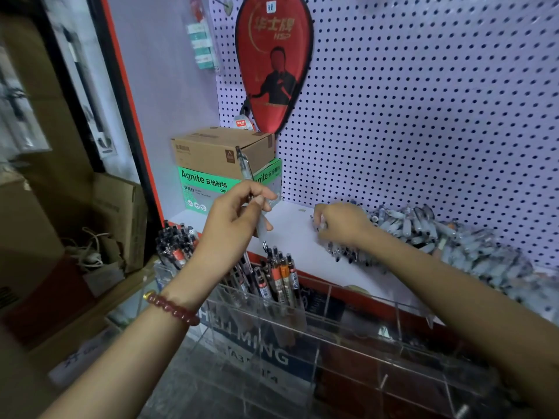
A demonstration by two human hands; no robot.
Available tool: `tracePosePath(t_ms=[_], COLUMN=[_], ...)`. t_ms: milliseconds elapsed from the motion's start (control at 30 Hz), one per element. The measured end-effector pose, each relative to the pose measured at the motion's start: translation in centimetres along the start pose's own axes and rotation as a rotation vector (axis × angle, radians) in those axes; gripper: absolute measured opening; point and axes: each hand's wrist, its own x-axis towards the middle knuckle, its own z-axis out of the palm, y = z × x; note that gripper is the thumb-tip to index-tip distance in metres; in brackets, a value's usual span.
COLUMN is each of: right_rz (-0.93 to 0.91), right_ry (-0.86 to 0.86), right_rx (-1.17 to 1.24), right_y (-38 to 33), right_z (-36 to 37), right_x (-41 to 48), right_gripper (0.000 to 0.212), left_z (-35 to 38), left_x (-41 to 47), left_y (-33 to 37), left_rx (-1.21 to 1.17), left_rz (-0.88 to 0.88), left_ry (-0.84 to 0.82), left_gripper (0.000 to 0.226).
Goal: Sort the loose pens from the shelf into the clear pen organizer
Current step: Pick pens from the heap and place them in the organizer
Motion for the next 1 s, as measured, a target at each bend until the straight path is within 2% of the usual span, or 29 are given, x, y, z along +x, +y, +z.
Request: tracePosePath(t_ms=[67, 167, 233, 333, 400, 467, 533, 667, 867, 933, 1000], right_rz=[0.093, 0.273, 0.321, 0.312, 0.308, 0.328, 0.296, 0.105, -0.261, -0.333, -0.339], right_ry=[0.093, 0.256, 0.309, 0.256, 0.201, 0.141, 0.101, 0.025, 0.003, -0.012, 0.043], right_rx=[0.125, 0.442, 0.621, 0.79, 0.991, 1.208, 1.327, 1.32, 0.977, 0.86, 0.696], right_y=[0.2, 0.2, -0.2, -1.3, -2.3, -3.8, -5.4, -8.5, -10.5, -10.6, -10.2], right_z=[-0.2, -0.8, -1.9, -4.0, -5.4, -6.9, -7.9, -8.9, -9.4, -9.0, -8.7], right_x=[0.0, 0.3, 0.2, 0.0, 0.0, -0.3, -0.9, -3.5, -7.6, -9.2, -10.4], right_gripper=[0.01, 0.011, 0.014, 0.02, 0.025, 0.021, 0.02, 0.021, 0.02, 0.012, 0.006], left_z=[-0.1, -0.1, -0.2, -0.4, -0.4, -0.4, -0.5, -0.3, 0.3, 0.6, 1.0], left_x=[0.0, 0.0, 0.0, 0.1, 0.0, 0.0, 0.0, -0.1, -0.6, -0.8, -1.2], left_y=[-0.1, -0.2, -0.2, -0.2, -0.1, -0.1, 0.0, 0.6, 1.8, 2.0, 2.4], left_rx=[0.0, 0.002, 0.0, -0.016, -0.015, -0.021, -0.046, -0.139, -0.273, -0.248, -0.198], left_rz=[-0.015, -0.033, -0.048, -0.056, -0.075, -0.117, -0.162, -0.217, -0.183, -0.177, -0.11], left_ry=[0.006, 0.001, 0.002, -0.002, -0.001, 0.0, 0.007, 0.068, 0.057, 0.049, 0.023], left_gripper=[0.022, 0.023, 0.025, 0.029, 0.03, 0.03, 0.029, 0.031, 0.021, 0.016, 0.014])
